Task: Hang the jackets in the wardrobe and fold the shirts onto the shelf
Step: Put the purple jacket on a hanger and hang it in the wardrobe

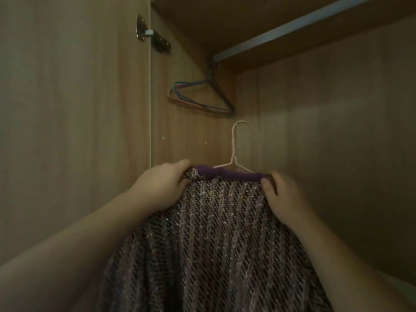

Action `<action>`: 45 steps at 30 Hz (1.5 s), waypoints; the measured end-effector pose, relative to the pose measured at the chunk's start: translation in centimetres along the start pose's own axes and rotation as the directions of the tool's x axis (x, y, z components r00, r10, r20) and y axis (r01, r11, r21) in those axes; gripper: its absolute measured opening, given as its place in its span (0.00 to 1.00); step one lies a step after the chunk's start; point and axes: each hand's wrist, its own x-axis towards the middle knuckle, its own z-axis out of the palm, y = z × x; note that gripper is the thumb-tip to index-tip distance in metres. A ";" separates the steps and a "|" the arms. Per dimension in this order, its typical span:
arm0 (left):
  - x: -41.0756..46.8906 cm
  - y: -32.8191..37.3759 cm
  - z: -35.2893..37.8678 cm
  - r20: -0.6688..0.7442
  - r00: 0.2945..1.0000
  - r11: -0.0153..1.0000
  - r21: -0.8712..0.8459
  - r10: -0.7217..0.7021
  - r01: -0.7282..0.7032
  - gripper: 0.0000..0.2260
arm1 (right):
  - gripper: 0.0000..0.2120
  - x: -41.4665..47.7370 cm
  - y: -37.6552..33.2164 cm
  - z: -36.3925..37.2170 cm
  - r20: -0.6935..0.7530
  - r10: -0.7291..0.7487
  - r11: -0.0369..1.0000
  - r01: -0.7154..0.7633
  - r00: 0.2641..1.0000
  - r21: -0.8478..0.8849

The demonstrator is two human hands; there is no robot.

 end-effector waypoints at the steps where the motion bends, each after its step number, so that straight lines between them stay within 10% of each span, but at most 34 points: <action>1: 0.3 -0.2 -0.2 0.007 1.000 1.000 0.001 -0.014 0.014 0.09 | 0.19 0.7 0.4 0.4 0.066 0.004 0.998 -0.008 0.998 0.056; 5: 2.0 -1.1 -1.0 0.101 0.993 0.996 0.066 -0.066 0.059 0.08 | 0.10 2.7 -0.4 0.7 -0.020 -0.067 0.996 0.068 0.998 0.066; 10: 3.8 -1.6 -3.6 0.178 0.969 0.936 -0.280 -0.170 0.215 0.10 | 0.11 6.9 -2.1 1.7 -0.101 -0.005 0.960 0.034 0.995 0.279; 19: 8.1 -1.0 -4.7 -0.337 0.925 0.937 0.229 -0.177 0.263 0.17 | 0.21 14.4 -4.2 2.8 -0.402 -0.103 0.990 0.132 0.910 0.045; 25: 14.6 -1.2 -6.2 -0.438 0.887 0.925 0.256 -0.147 0.280 0.16 | 0.34 15.2 -7.4 4.2 -0.212 -0.186 0.980 0.197 0.959 0.032; 41: 32.9 -3.5 -8.1 -0.423 0.885 0.922 0.229 -0.194 0.312 0.03 | 0.25 32.5 -9.6 10.3 -0.044 -0.180 0.901 0.183 0.983 0.393; 45: 33.3 -3.8 -5.9 -0.377 0.902 0.916 0.245 -0.211 0.316 0.05 | 0.41 32.8 -9.2 13.4 -0.016 -0.147 0.921 0.143 0.989 0.363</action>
